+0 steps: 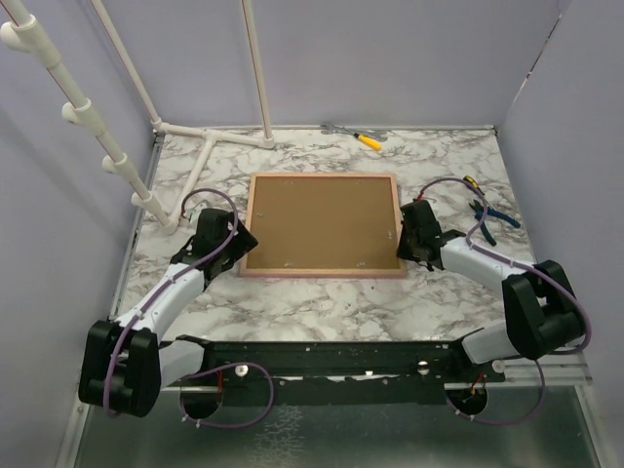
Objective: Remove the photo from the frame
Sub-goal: Turn over the photo frame at the center of the board.
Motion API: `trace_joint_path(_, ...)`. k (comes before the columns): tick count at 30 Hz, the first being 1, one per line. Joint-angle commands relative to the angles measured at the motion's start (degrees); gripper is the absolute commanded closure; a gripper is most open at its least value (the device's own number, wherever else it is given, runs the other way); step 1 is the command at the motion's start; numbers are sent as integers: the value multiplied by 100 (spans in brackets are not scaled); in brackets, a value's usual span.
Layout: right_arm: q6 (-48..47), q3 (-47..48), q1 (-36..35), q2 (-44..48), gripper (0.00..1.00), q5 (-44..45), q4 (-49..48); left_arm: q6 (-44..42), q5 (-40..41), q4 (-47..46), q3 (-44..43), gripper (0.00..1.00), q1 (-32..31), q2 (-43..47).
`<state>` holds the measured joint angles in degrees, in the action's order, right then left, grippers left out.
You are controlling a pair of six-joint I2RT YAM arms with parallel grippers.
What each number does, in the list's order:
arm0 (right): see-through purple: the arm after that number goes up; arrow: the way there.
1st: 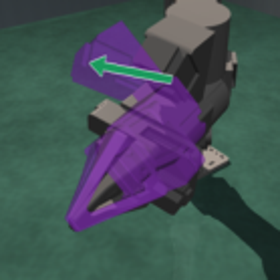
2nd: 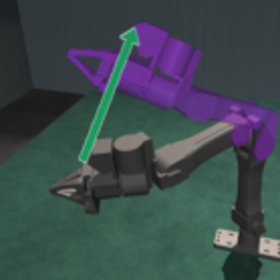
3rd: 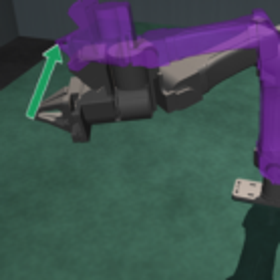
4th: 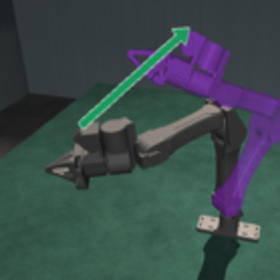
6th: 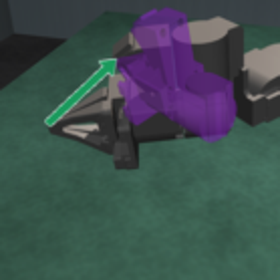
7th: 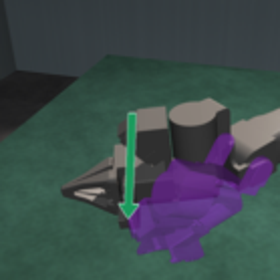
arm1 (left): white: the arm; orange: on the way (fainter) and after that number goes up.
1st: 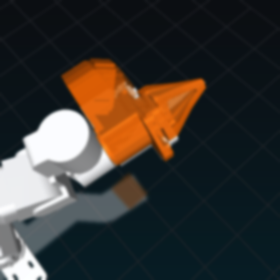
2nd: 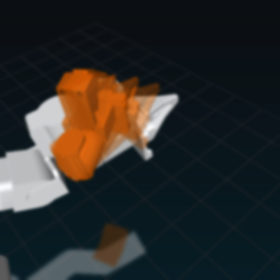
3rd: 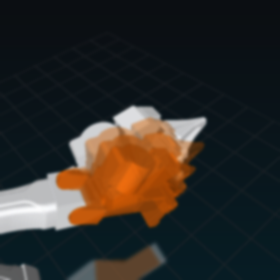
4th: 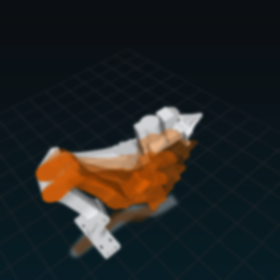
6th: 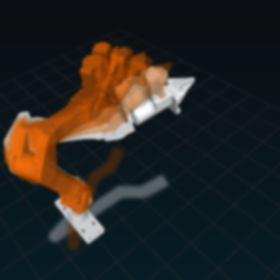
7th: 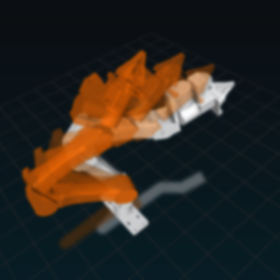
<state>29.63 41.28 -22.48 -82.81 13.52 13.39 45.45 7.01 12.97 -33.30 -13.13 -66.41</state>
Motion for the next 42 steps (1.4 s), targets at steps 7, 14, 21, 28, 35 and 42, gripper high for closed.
trace_joint_path(7,174,3,36,451,76,99,-2,1124,-373,547,263,17,14,675)
trace_joint_path(14,222,-65,33,285,79,-121,-174,2159,-558,532,452,18,-336,723)
trace_joint_path(21,314,9,33,242,83,-253,-166,3751,42,431,413,20,-1555,395)
trace_joint_path(28,531,44,33,334,86,-367,-147,4440,235,408,289,22,-2071,-25)
trace_joint_path(35,743,352,33,274,90,-564,194,2816,711,328,-162,18,-2436,-115)
trace_joint_path(42,685,757,33,152,95,-473,658,-160,-71,-124,-502,13,-2686,-66)
